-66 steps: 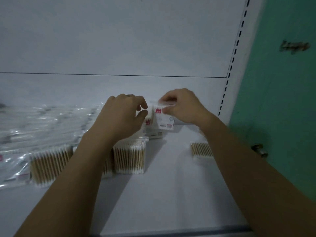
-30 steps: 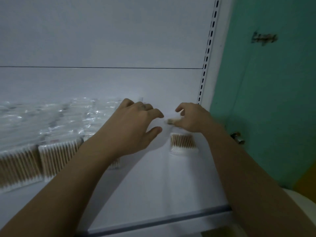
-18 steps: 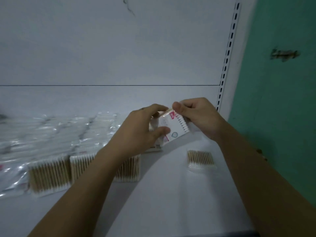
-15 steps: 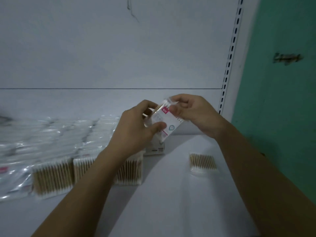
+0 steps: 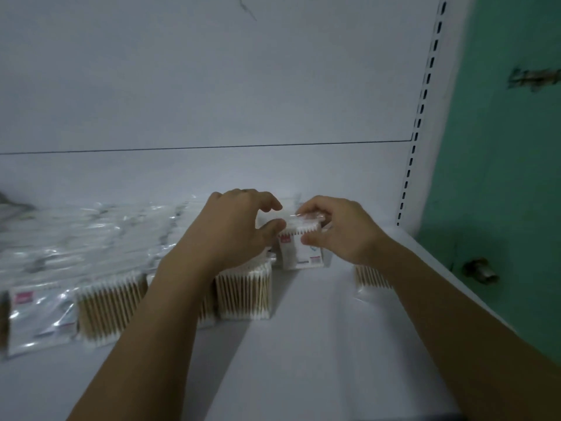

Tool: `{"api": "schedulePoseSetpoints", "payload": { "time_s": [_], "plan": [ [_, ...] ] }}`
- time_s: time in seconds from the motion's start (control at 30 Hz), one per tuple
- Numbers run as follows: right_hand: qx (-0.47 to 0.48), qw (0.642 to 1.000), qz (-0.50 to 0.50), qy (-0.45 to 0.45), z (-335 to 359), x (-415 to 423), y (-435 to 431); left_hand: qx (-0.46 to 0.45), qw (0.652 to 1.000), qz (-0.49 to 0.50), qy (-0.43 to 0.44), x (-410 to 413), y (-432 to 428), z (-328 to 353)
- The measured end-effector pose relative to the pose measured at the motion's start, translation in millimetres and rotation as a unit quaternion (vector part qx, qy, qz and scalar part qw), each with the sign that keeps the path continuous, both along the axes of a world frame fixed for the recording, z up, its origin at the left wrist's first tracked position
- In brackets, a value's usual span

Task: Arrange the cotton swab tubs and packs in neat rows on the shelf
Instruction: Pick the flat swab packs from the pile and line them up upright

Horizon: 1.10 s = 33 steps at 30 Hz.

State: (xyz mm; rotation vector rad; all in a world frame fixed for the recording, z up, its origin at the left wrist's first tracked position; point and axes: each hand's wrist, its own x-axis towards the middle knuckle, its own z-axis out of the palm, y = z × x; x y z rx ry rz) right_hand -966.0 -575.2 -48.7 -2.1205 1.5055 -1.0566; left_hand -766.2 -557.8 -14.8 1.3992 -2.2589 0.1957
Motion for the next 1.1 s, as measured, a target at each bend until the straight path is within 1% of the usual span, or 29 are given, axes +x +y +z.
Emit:
{"api": "schedulePoseSetpoints", "payload": {
  "time_s": [0.07,0.23,0.37,0.47,0.57,0.67,0.7,0.73,0.77,0.83,0.87,0.9,0.97,1.0,1.07,1.1],
  "plan": [
    [-0.001,1.0,-0.004,0.008,-8,7,-3,0.004,1.0,-0.002,-0.016,-2,-2,-2],
    [-0.059,0.993,-0.043,0.087,-17,10,-10,0.003,0.999,-0.015,-0.04,-10,-4,-8],
    [-0.069,0.989,-0.065,0.112,-17,5,-12,0.001,0.998,-0.029,-0.054,-15,-4,-11],
    [-0.073,0.988,-0.057,0.127,-18,7,-12,0.028,0.995,-0.048,-0.08,-15,-2,-11],
    [-0.038,0.99,-0.032,0.133,-10,6,-8,0.048,0.99,-0.04,-0.124,-15,-1,-12],
    [0.006,0.991,-0.031,0.133,13,-8,7,0.038,0.99,-0.027,-0.133,-16,-1,-13],
    [0.033,0.988,-0.032,0.15,21,-15,15,0.027,0.99,-0.028,-0.132,-16,0,-13],
    [0.065,0.979,-0.035,0.192,27,-22,22,0.013,0.991,-0.032,-0.13,-16,1,-12],
    [0.104,0.961,-0.041,0.254,30,-29,30,-0.001,0.991,-0.039,-0.124,-17,3,-11],
    [0.192,0.905,-0.058,0.376,29,-38,43,-0.025,0.992,-0.06,-0.107,-21,8,-10],
    [0.222,0.881,-0.065,0.414,26,-40,49,-0.035,0.992,-0.072,-0.099,-25,11,-11],
    [0.238,0.867,-0.069,0.431,22,-43,51,-0.041,0.991,-0.084,-0.094,-28,13,-12],
    [0.24,0.87,-0.077,0.424,15,-48,53,-0.042,0.99,-0.103,-0.091,-36,17,-15],
    [0.224,0.879,-0.075,0.414,14,-51,53,-0.04,0.989,-0.11,-0.09,-39,19,-18],
    [0.181,0.914,-0.051,0.359,19,-57,52,-0.038,0.989,-0.118,-0.077,-43,20,-18],
    [0.155,0.941,-0.037,0.3,25,-60,52,-0.036,0.99,-0.119,-0.064,-43,20,-17]
  ]
}}
